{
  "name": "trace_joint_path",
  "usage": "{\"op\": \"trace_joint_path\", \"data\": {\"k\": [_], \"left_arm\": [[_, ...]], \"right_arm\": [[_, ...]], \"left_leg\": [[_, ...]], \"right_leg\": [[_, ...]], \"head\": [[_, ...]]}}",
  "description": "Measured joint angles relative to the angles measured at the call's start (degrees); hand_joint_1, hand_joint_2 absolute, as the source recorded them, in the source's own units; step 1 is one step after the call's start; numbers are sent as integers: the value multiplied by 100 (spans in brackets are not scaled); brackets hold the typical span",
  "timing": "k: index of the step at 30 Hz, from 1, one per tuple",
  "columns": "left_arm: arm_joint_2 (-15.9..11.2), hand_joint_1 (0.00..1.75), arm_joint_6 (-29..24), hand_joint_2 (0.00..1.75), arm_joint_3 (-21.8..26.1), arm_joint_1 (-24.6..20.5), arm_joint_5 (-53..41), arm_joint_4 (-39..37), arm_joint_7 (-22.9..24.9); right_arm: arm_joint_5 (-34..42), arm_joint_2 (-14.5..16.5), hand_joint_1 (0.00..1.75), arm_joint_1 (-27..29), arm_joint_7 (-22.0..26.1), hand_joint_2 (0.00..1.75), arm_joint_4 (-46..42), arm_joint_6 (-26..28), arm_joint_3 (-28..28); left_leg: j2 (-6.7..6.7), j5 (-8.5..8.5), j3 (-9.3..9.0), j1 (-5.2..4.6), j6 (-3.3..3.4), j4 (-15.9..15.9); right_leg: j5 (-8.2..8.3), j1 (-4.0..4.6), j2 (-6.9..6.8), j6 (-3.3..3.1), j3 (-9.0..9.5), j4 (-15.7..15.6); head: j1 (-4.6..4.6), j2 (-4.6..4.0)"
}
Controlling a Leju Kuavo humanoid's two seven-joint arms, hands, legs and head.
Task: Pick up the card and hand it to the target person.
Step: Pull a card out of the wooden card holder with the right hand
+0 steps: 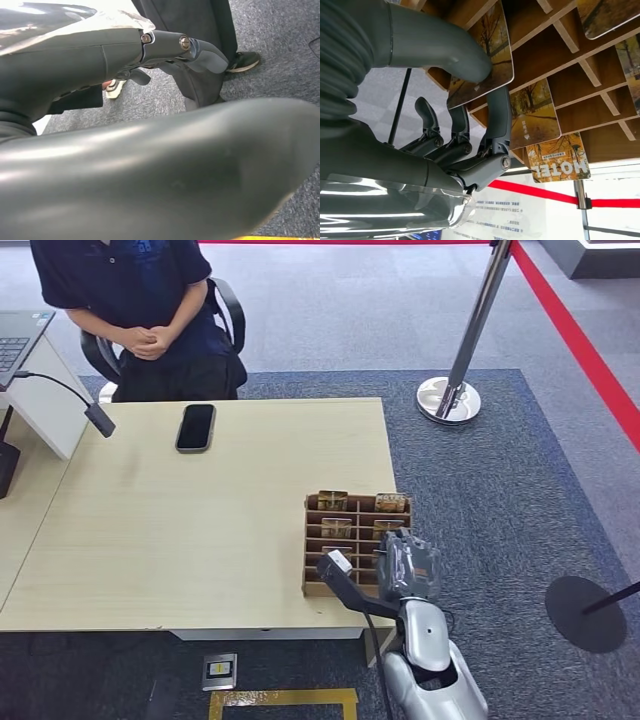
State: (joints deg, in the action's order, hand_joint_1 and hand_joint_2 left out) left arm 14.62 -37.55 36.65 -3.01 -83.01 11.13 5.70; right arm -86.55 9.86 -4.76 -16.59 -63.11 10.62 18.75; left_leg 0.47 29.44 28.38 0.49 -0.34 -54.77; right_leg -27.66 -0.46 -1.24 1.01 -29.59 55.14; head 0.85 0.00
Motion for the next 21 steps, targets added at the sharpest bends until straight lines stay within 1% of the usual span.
{"op": "trace_joint_path", "data": {"k": [13, 21], "left_arm": [[0, 0, 0, 0, 0, 0, 39, 0, 1], [0, 0, 0, 0, 0, 1, 89, 0, -35]], "right_arm": [[-39, 10, 129, 14, 58, 175, -36, 31, -26], [-173, -9, 129, 235, 184, 175, -671, 105, 32]], "left_leg": [[0, 0, 0, 0, 0, 0], [0, 0, 2, 0, 0, 0]], "right_leg": [[0, 0, 0, 0, 1, 0], [0, 0, 0, 0, -1, 0]], "head": [[0, 0], [-1, 0]]}}
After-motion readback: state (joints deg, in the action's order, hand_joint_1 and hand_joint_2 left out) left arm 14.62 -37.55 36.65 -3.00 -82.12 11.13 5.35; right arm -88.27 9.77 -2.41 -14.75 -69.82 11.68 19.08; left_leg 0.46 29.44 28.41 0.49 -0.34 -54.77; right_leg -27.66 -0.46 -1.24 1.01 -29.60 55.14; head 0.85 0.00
